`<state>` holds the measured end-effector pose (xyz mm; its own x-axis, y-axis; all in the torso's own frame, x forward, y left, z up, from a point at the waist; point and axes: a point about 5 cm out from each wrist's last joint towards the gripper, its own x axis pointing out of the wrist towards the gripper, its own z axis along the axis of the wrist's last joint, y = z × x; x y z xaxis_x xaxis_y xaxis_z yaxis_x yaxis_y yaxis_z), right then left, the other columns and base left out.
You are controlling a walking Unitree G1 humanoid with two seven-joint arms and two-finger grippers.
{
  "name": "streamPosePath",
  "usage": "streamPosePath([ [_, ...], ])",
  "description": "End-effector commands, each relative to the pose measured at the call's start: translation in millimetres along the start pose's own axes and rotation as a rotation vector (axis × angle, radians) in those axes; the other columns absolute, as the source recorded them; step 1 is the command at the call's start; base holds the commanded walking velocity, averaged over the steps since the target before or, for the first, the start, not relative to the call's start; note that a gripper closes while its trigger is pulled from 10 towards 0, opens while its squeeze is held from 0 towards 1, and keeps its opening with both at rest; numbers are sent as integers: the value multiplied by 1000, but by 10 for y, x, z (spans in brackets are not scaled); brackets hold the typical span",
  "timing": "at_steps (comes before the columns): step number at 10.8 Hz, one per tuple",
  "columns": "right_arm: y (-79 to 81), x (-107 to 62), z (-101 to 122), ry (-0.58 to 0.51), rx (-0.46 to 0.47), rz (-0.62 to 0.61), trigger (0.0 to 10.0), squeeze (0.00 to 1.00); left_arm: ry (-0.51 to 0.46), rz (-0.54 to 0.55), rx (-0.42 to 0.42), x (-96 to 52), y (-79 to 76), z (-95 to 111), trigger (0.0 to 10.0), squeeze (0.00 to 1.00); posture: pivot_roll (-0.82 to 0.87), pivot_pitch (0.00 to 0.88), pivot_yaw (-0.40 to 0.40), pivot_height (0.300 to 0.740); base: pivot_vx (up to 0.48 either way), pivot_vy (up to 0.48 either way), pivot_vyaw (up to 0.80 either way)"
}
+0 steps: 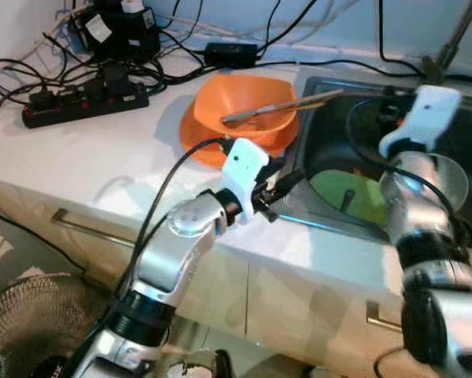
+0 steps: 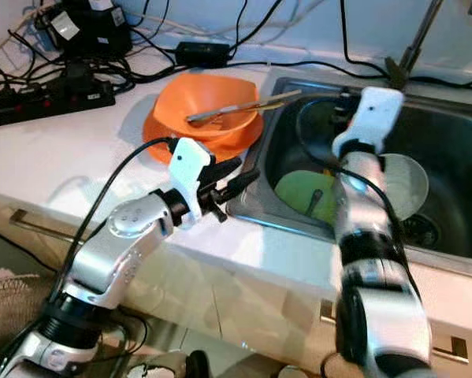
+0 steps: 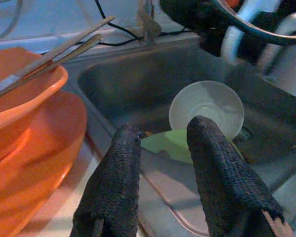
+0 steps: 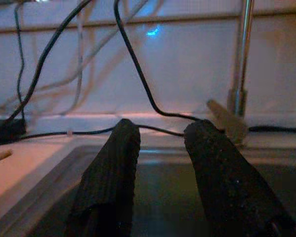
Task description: Kitchen organization
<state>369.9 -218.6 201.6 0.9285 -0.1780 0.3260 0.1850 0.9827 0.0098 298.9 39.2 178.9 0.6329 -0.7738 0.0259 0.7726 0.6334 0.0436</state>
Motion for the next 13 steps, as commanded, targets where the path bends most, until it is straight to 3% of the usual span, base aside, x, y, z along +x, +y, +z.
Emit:
streamPosePath([
  [1,35,-42,85,-23,0,40,10000,0,-13,20,17,8,21,24,10000,0,24,79,58,740,0,0,0],
  [3,93,-224,117,-17,37,88,10000,0,-46,38,59,27,20,72,10000,0,24,88,49,740,0,0,0],
  [5,180,-361,-4,44,84,88,10000,0,-70,159,274,137,151,229,10000,0,19,97,45,740,0,0,0],
  [7,272,-406,6,68,115,96,10000,0,-97,214,409,260,253,385,10000,0,13,92,49,740,0,0,0],
  [8,321,-432,-1,81,130,97,10000,0,-92,216,544,409,307,473,10000,0,8,90,51,740,0,0,0],
  [13,214,-471,34,83,125,47,10000,0,34,125,872,788,249,273,10000,0,-37,75,69,740,0,0,0],
])
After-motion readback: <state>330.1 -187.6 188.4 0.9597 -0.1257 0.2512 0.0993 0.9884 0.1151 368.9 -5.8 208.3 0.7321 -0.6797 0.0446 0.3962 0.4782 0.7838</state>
